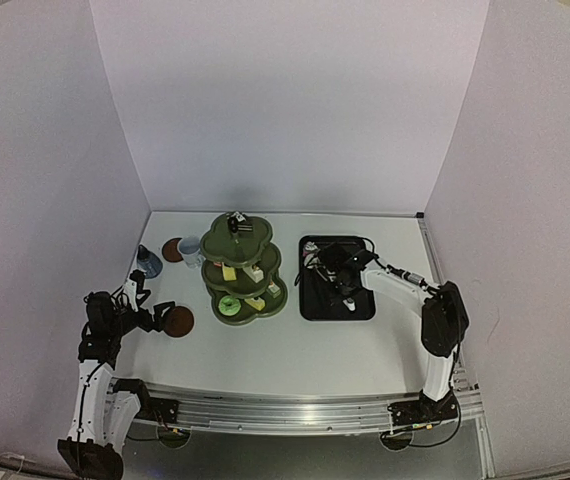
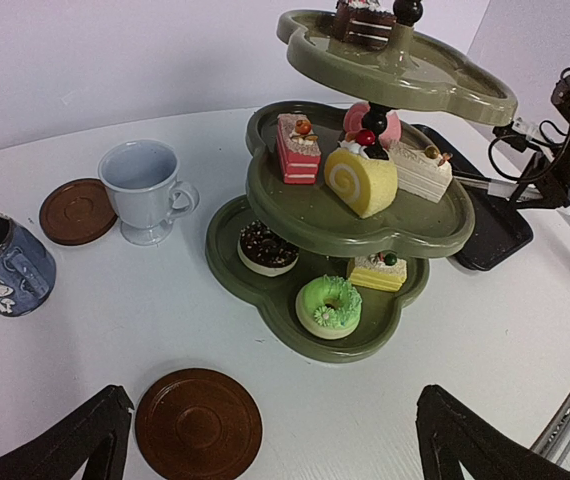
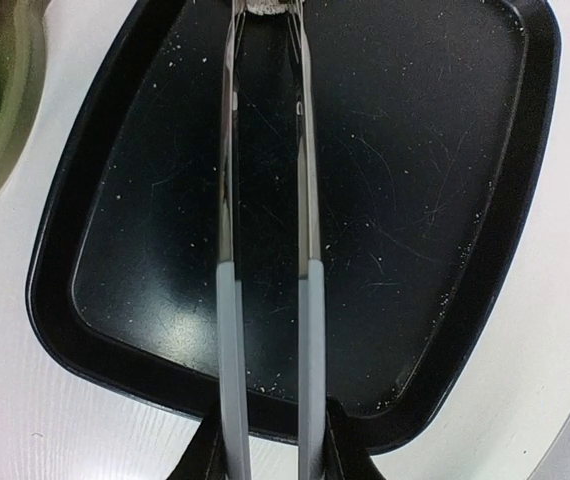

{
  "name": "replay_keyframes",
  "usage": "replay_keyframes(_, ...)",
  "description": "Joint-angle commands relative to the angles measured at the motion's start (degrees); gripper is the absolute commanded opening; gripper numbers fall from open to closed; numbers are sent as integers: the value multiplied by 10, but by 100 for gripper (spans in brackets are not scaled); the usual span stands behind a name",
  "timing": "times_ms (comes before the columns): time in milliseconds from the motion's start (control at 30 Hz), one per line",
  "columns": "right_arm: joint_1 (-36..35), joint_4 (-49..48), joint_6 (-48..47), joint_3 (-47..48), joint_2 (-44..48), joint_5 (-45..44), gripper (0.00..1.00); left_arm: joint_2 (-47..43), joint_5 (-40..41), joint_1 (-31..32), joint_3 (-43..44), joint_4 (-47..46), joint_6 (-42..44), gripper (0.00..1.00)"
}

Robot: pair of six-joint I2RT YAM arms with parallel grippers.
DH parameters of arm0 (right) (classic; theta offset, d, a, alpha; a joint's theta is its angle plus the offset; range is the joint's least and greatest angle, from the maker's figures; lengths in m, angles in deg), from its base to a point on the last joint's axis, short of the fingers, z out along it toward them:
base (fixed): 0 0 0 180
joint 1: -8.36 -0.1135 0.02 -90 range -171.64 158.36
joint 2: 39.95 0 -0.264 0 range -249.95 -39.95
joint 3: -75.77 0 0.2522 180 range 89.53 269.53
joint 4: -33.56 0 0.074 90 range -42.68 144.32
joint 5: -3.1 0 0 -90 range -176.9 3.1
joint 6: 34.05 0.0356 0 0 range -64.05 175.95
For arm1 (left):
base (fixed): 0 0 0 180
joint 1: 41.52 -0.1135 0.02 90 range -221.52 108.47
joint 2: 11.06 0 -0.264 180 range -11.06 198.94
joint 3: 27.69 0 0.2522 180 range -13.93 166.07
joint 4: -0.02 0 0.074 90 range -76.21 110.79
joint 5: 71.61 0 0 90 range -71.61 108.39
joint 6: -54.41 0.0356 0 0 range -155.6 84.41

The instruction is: Serve the afternoon tea

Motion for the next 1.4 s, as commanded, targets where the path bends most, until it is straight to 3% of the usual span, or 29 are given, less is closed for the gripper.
replay_keyframes(0,0,-15,6,-3,58,-20,0,1,-3,-2,11,-4,8,100)
replay_keyframes(500,-7,-14,-7,-11,142,-23,0,2,-4,-2,12,-4,9,100)
replay_keyframes(833,-75,-15,-67,103,227,-64,0,2,-8,-2,11,-7,6,100)
replay_keyframes(1167,-216,-17,-155,263,158,-56,0,1,-8,-2,10,-6,5,100)
replay_keyframes(1367,-255,-15,-179,306,105,-14,0,0,-7,-2,10,-7,7,100)
